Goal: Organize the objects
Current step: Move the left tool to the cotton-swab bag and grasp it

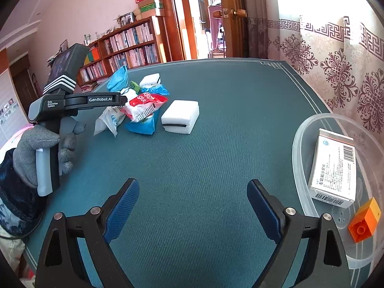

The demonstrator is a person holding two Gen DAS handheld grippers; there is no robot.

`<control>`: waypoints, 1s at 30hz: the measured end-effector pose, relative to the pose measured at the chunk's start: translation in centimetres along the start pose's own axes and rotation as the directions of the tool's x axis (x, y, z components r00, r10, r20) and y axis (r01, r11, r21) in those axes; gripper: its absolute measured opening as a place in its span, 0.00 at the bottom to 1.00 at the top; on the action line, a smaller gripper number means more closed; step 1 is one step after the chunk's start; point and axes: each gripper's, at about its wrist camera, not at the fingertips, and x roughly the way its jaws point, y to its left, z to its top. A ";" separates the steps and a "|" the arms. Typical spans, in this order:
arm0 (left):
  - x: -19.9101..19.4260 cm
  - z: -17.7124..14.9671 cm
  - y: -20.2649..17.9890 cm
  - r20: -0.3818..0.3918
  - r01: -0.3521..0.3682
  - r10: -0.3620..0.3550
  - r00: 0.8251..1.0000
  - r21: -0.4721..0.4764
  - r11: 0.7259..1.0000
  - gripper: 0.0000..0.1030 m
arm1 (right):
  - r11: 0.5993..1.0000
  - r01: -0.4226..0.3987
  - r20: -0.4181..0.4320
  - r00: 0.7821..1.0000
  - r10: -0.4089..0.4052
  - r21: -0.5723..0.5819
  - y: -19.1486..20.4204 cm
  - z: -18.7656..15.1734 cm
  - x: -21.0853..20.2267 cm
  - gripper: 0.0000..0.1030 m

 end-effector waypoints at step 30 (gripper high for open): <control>-1.2 -3.2 -0.3 -0.101 0.158 -0.154 0.983 0.031 0.987 0.48 | 1.000 0.015 -0.021 1.000 -0.014 0.027 0.6 3.7 4.4 0.89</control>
